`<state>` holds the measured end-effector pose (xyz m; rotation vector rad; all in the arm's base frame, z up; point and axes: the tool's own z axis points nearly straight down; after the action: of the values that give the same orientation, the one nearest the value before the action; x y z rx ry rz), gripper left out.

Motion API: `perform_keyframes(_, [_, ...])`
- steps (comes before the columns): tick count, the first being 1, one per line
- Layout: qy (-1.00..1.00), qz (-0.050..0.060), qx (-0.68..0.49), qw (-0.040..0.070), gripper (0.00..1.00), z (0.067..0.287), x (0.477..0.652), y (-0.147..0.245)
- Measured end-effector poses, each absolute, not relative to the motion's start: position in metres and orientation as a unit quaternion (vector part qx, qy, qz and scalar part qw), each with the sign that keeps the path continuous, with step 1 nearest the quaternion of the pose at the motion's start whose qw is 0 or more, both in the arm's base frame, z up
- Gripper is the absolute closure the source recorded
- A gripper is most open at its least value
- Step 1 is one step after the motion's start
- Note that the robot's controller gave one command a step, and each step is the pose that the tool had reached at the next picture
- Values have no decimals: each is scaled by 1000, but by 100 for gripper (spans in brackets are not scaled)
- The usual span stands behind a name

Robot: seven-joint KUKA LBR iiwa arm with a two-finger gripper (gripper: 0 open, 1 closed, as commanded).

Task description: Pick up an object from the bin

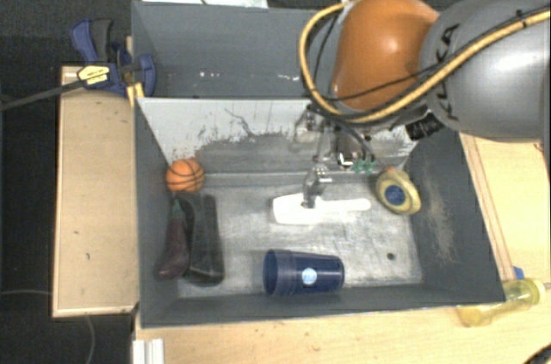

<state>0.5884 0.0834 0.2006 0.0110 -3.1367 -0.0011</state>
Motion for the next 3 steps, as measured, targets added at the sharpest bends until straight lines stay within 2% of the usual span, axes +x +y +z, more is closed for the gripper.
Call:
perform_keyframes(1, [-1000, -1, 3, -2, 0, 205, 590, 83])
perform_keyframes(2, [-998, -2, -70, -3, 100, 79, 565, 67])
perform_keyframes(3, [-997, -2, -71, -3, 100, 79, 565, 67])
